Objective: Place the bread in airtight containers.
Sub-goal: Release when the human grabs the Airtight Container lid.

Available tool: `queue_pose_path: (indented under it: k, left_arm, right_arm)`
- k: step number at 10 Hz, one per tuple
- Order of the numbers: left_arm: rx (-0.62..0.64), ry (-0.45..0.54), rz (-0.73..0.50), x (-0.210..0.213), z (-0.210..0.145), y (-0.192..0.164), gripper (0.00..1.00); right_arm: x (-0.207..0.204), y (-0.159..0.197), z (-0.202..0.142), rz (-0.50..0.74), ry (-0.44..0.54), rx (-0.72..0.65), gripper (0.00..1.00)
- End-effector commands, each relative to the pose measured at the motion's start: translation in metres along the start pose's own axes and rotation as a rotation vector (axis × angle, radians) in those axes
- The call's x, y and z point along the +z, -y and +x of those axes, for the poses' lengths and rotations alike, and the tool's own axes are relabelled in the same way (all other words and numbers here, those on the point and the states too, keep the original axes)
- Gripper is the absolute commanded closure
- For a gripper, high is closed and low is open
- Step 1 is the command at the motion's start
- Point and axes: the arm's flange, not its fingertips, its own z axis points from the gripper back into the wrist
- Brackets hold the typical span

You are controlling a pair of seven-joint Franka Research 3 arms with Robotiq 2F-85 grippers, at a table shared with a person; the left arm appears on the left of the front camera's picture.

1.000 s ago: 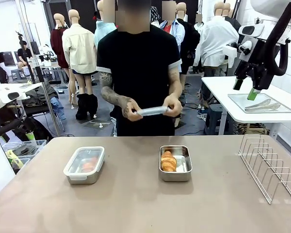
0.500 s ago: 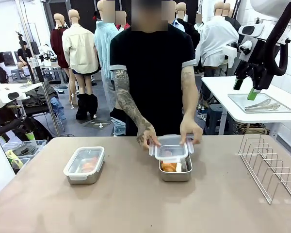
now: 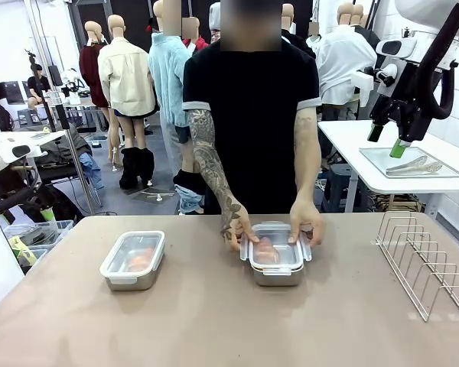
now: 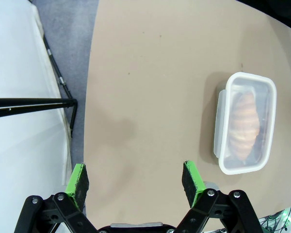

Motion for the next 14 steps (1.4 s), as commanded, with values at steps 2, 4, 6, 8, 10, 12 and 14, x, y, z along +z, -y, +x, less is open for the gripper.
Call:
queue_pose_path:
  k: [2, 4, 6, 8, 10, 12, 14]
  left_arm:
    - [0.006, 0.000, 0.004, 0.0004, -0.0001, -0.0010, 0.00]
    - [0.006, 0.000, 0.004, 0.0004, -0.0001, -0.0010, 0.00]
    - [0.006, 0.000, 0.004, 0.0004, -0.0001, -0.0010, 0.00]
    - [0.006, 0.000, 0.004, 0.0004, -0.0001, -0.0010, 0.00]
    - [0.006, 0.000, 0.004, 0.0004, -0.0001, -0.0010, 0.00]
    - [0.006, 0.000, 0.004, 0.0004, -0.0001, -0.0010, 0.00]
    - [0.006, 0.000, 0.004, 0.0004, -0.0001, -0.0010, 0.00]
  right_arm:
    - [0.0007, 0.0018, 0.0015, 0.000, -0.010, -0.007, 0.00]
    - [0.0007, 0.0018, 0.0015, 0.000, -0.010, -0.007, 0.00]
    - [0.0007, 0.0018, 0.0015, 0.000, -0.010, -0.007, 0.00]
    - [0.0007, 0.0018, 0.0015, 0.000, -0.010, -0.007, 0.00]
    - [0.0007, 0.0018, 0.0015, 0.000, -0.010, -0.007, 0.00]
    - [0.0007, 0.0018, 0.0015, 0.000, -0.010, -0.007, 0.00]
    - [0.0007, 0.0018, 0.0015, 0.000, -0.010, -0.007, 0.00]
